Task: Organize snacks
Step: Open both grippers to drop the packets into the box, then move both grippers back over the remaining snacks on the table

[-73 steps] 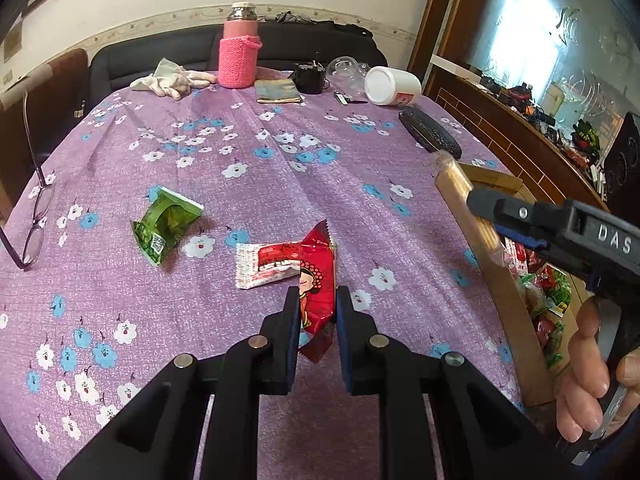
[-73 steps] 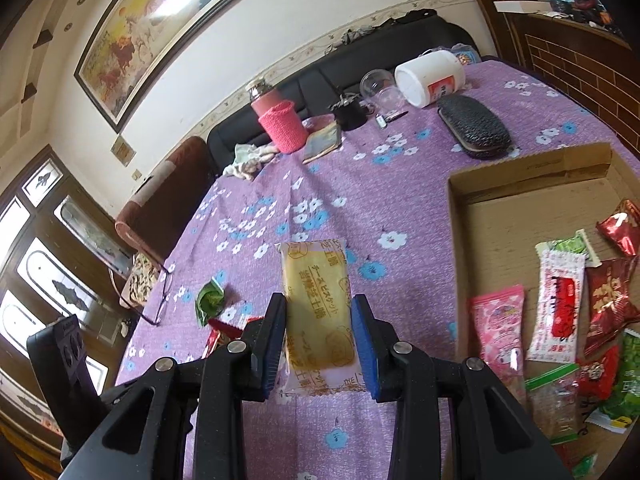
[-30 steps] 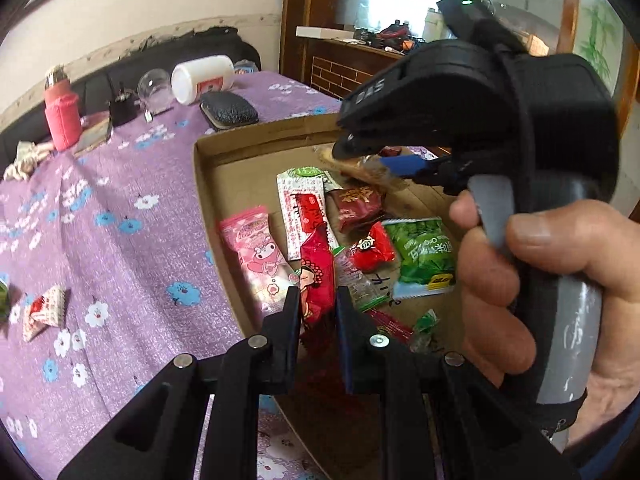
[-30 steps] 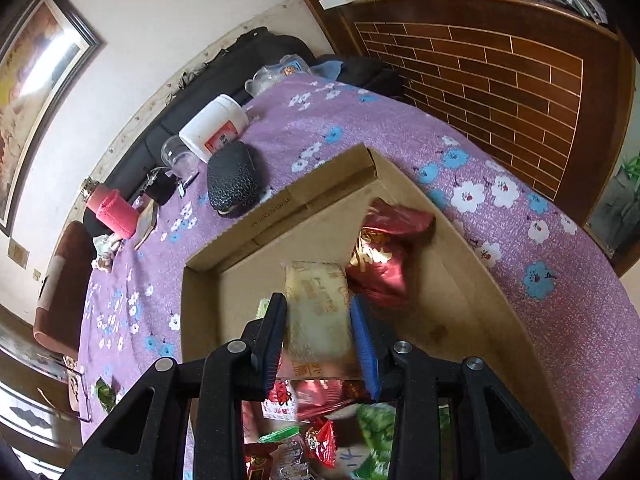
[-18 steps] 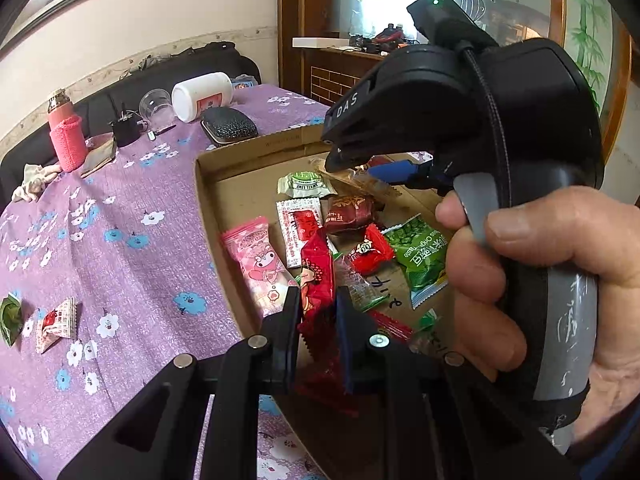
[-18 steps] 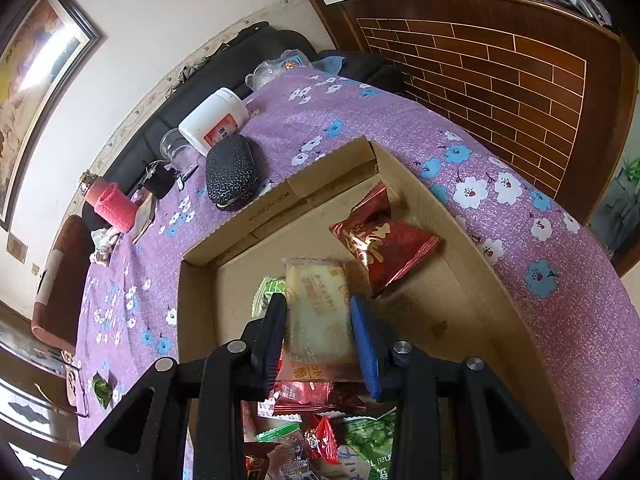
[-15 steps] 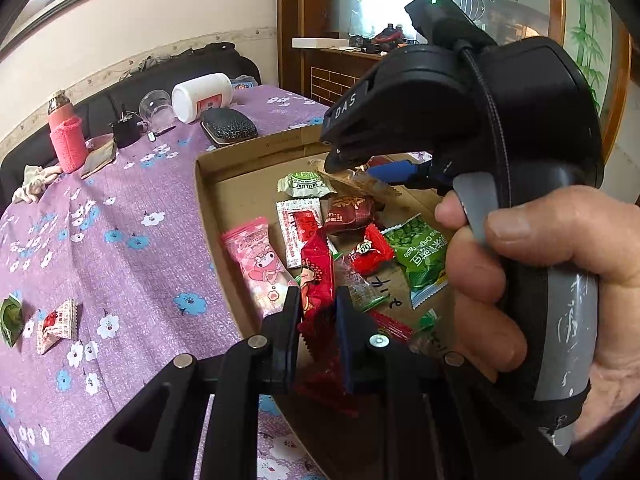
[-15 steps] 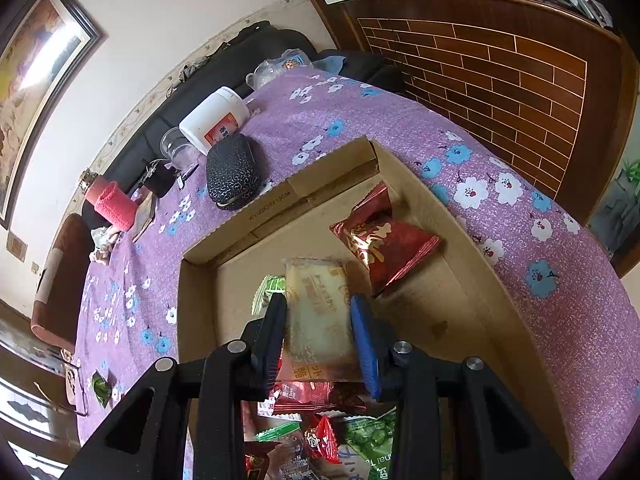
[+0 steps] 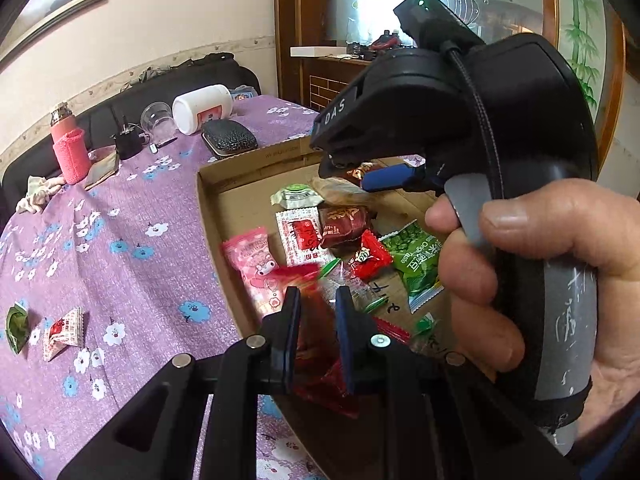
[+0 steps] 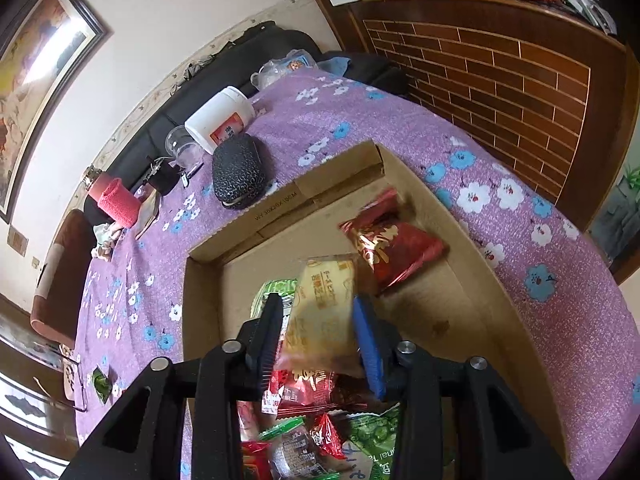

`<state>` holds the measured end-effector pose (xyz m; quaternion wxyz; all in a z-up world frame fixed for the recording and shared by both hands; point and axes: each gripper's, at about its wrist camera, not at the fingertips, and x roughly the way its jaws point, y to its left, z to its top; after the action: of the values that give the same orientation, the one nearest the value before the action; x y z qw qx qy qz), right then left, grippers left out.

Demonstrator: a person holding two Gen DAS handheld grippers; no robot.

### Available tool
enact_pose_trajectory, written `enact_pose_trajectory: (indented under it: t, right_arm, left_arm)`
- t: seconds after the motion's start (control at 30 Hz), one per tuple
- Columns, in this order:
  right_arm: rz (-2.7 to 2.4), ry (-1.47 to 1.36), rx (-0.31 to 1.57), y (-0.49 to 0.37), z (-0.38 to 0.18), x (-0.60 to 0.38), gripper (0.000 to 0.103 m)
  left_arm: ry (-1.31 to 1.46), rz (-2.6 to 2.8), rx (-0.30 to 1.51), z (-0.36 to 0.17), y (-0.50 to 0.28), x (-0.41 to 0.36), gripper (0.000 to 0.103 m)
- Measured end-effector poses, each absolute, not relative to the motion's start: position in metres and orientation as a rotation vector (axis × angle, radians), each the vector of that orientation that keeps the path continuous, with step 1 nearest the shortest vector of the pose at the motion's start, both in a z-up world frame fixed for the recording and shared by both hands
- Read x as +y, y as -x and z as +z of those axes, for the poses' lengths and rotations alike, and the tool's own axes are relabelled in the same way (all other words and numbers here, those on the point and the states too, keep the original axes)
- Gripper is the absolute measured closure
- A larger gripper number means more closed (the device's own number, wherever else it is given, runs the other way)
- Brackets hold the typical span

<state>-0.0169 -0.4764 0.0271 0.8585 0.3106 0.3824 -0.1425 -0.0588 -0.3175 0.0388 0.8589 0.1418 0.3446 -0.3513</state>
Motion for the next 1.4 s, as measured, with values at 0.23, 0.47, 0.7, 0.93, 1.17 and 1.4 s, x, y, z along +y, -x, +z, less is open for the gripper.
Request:
enact_pose_trajectory:
  t: [0.23,0.47,0.7,0.93,1.17,1.4]
  right_arm:
    - [-0.277,-0.642,0.716,0.025,0.042,-0.474,0.057]
    - [-0.232,-0.677,0.636,0.032,0.053,-0.474,0.057]
    - [-0.204,-0.661,0.599,0.035,0.060,-0.469,0.057]
    - [-0.136,-0.647,0.576,0.035,0.063,-0.458,0.057]
    - [0.027,-0.499,0.565,0.028,0.074,-0.408,0.056]
    - [0.305,-0.425,0.616,0.020,0.071,-0.340,0.056]
  left_arm:
    - [-0.248,-0.738,0.721,0.046,0.055,-0.310,0.075]
    - [-0.200,-0.735,0.717,0.054,0.047,-0.301,0.067]
    - [-0.186,-0.712,0.720,0.071,0.044,-0.288,0.062]
    - [-0.231,-0.649,0.746,0.093,0.041,-0.251,0.060]
    - [-0.198,-0.458,0.722,0.114,0.011,-0.147,0.050]
    - [-0.167,-0.216,0.787,0.105,-0.061,-0.058,0.047]
